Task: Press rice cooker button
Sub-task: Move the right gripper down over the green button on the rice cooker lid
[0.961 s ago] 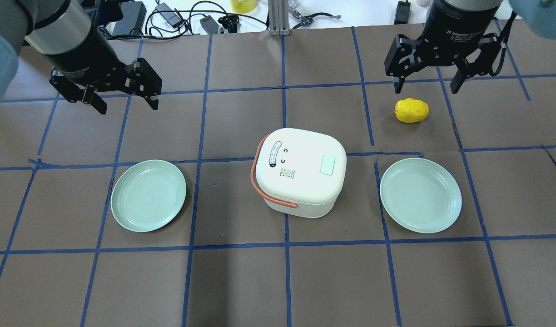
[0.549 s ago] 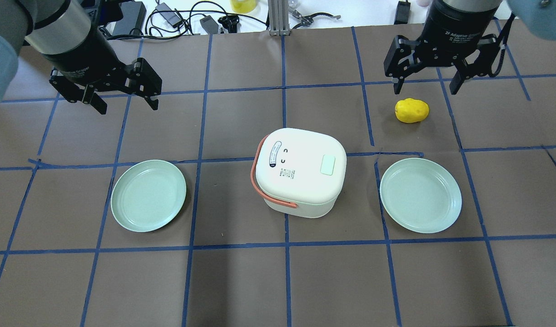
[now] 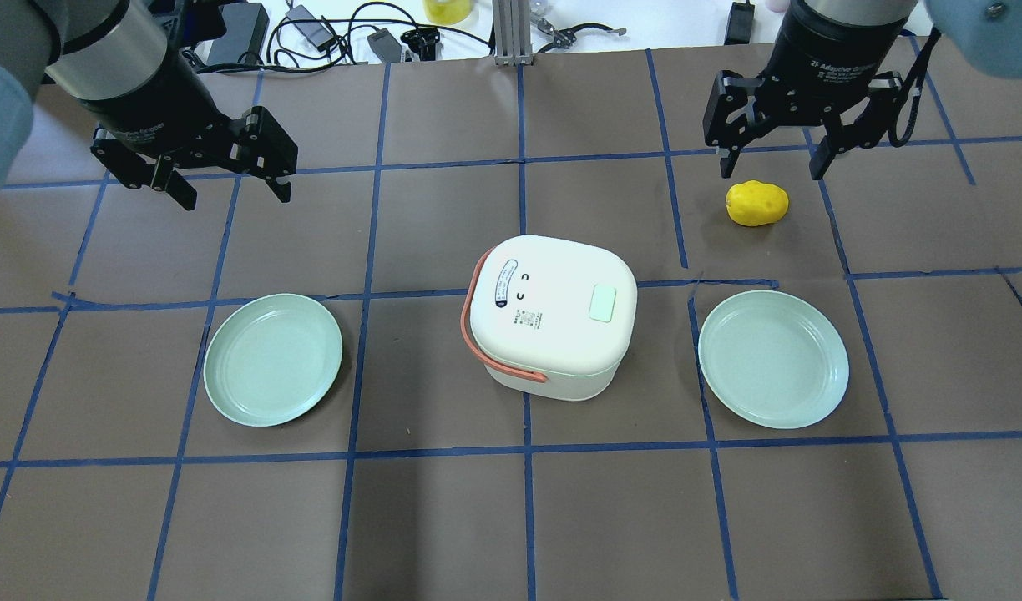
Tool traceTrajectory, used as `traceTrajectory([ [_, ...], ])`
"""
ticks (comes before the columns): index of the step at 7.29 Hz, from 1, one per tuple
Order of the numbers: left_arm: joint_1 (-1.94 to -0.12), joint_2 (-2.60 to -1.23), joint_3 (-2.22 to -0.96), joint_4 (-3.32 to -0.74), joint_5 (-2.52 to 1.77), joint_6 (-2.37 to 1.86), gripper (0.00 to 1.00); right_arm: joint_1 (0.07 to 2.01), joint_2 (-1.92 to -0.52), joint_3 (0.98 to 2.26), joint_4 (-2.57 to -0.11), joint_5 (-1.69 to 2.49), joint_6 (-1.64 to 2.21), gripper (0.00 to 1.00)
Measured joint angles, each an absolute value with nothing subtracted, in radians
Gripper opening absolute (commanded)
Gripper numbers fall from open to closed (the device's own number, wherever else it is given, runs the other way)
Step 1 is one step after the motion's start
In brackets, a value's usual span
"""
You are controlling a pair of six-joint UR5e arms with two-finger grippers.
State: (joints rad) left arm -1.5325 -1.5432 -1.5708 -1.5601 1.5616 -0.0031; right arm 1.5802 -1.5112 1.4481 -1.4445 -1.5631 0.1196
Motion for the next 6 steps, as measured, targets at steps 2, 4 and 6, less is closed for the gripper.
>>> traceTrajectory([
  [2,-1.532,-1.543,-1.571,-1.560,1.562,-0.003,1.00,1.596,-1.508,1.461,-1.443,-1.499,0.173,0.00],
  [4,-1.532,-1.543,-1.571,-1.560,1.562,-0.003,1.00,1.639,-1.499,1.501,-1.459,-1.458,0.253,0.00],
  [6,-1.532,-1.543,-1.571,-1.560,1.562,-0.003,1.00,1.664,-1.491,1.558,-1.515,-1.411,0.279,0.00],
])
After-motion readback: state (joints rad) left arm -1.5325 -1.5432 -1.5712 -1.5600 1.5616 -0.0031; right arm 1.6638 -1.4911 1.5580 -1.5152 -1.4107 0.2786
